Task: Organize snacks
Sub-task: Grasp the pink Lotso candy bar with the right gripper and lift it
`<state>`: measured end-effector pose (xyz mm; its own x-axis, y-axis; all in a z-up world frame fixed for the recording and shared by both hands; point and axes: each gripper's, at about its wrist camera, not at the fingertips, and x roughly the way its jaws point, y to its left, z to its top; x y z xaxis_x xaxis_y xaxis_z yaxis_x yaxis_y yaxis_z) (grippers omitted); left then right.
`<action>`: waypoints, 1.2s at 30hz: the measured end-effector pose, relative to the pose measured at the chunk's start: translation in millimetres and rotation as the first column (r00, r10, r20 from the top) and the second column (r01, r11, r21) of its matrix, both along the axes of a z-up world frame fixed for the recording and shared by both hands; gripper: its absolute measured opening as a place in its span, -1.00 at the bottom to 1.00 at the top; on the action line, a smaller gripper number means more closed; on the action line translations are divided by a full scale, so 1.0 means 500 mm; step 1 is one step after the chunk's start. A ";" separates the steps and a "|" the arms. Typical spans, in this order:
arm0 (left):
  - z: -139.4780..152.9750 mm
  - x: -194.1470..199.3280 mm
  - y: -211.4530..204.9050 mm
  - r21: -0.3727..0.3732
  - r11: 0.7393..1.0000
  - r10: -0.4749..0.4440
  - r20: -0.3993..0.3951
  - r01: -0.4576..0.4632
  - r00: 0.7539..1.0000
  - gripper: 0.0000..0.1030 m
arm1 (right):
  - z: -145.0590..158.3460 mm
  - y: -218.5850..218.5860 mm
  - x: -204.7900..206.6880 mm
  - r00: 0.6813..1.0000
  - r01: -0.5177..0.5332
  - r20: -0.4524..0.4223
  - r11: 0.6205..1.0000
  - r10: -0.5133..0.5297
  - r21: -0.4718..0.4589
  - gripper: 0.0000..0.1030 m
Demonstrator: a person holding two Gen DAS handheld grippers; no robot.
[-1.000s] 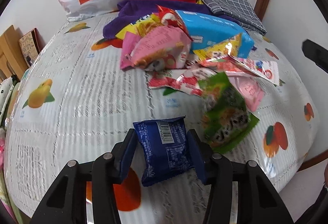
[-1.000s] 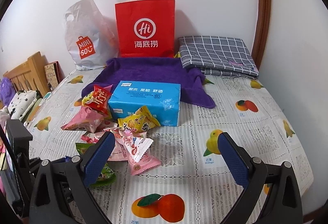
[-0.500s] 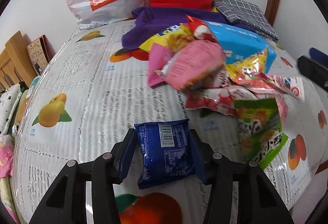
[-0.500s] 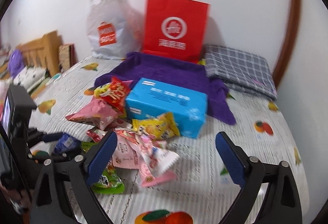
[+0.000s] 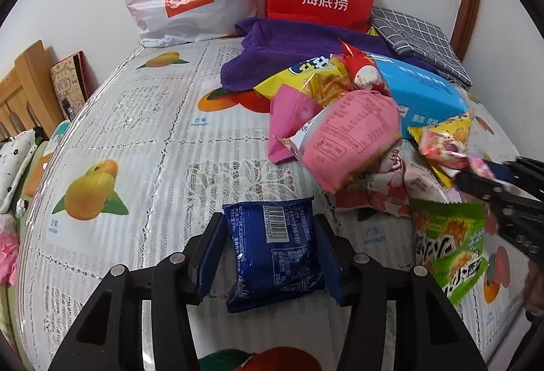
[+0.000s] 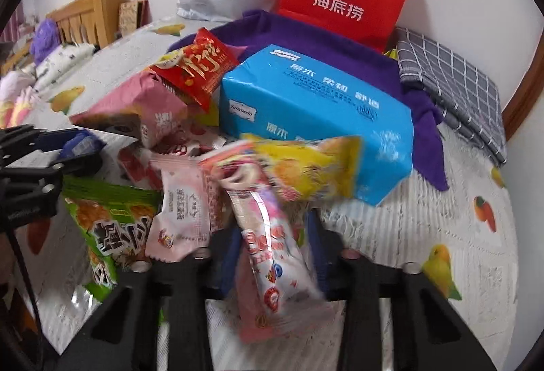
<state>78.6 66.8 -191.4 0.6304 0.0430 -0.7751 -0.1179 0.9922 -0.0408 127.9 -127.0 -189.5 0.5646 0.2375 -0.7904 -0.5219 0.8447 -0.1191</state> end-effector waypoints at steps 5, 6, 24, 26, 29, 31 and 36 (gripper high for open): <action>0.000 0.005 0.002 -0.010 1.000 0.004 0.003 -0.004 1.000 -0.04 | 0.050 -0.032 -0.032 0.998 -0.022 0.057 0.989 0.013 0.148 -0.51; 0.000 0.004 0.003 -0.013 1.000 0.005 0.004 -0.005 1.000 -0.04 | 0.060 -0.038 -0.038 0.997 -0.023 0.070 0.985 0.012 0.171 -0.51; -0.002 0.000 -0.007 0.015 1.000 0.018 0.015 -0.018 1.000 -0.04 | 0.014 -0.239 -0.070 0.978 0.208 -0.007 0.965 -0.209 0.162 -0.38; -0.002 0.000 -0.008 0.018 1.000 0.017 0.016 -0.018 1.000 -0.04 | 0.014 -0.245 -0.082 0.981 0.192 0.001 0.968 -0.195 0.164 -0.06; -0.002 0.001 -0.008 0.017 1.000 0.020 0.016 -0.021 1.000 -0.03 | 0.020 -0.233 -0.095 0.989 0.143 0.018 0.976 -0.148 0.164 0.03; -0.003 0.001 -0.007 0.014 1.000 0.020 0.016 -0.020 1.000 -0.03 | 0.009 -0.219 -0.091 0.990 0.132 0.019 0.981 -0.137 0.143 0.03; -0.002 -0.002 0.001 -0.008 1.000 0.008 0.013 -0.008 1.000 -0.03 | -0.049 -0.196 -0.072 0.988 0.155 0.003 0.982 -0.157 0.109 -0.17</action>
<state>77.4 67.2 -192.3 0.6398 0.0420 -0.7674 -0.1252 0.9909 -0.0501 92.1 -224.7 -214.0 0.6108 0.2296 -0.7577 -0.3817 0.9239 -0.0277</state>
